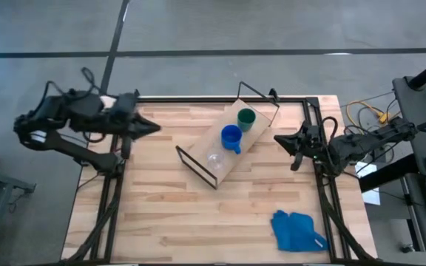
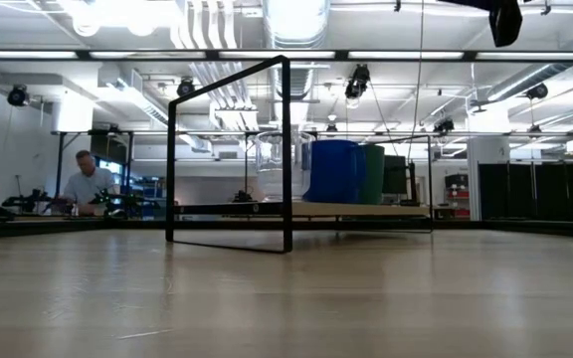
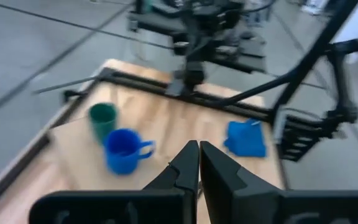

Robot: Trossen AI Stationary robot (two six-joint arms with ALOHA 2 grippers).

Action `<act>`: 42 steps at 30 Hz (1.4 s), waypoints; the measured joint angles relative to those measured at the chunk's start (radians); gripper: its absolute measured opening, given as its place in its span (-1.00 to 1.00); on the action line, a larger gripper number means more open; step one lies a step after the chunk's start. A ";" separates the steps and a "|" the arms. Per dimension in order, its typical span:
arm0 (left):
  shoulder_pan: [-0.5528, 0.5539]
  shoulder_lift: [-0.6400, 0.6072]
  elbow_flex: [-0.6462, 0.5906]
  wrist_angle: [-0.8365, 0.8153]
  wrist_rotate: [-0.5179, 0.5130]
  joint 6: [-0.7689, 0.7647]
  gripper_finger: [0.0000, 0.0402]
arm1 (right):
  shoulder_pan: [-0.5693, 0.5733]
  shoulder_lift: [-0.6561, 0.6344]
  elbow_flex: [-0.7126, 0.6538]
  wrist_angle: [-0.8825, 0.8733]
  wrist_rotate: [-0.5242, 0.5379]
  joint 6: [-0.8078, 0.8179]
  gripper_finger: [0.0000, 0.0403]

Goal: Stack small to large cups/mugs on shelf
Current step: Return to Home Position

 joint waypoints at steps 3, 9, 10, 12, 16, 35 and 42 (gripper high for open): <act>0.000 -0.108 -0.113 -0.007 -0.045 0.002 -1.00 | 0.000 0.005 0.000 -0.007 -0.032 -0.015 -0.96; 0.000 -0.283 -0.383 0.110 -0.060 -0.014 -1.00 | -0.010 0.015 -0.002 0.028 -0.158 -0.057 -0.96; 0.000 -0.318 -0.429 0.141 -0.060 -0.013 -1.00 | -0.015 0.015 -0.008 0.036 -0.159 -0.066 -0.96; 0.000 -0.393 -0.519 0.203 -0.060 -0.013 -1.00 | -0.035 0.018 -0.029 0.079 -0.158 -0.090 -0.96; 0.000 -0.549 -0.687 0.315 -0.084 -0.013 -1.00 | -0.103 0.021 -0.113 0.259 -0.185 -0.147 -0.96; -0.001 -0.984 -1.102 0.521 -0.027 0.013 -1.00 | -0.243 -0.347 -0.508 0.467 -0.270 -0.098 -0.96; -0.001 -1.008 -1.146 0.559 -0.029 0.051 -1.00 | -0.243 -0.383 -0.592 0.572 -0.263 -0.181 -0.96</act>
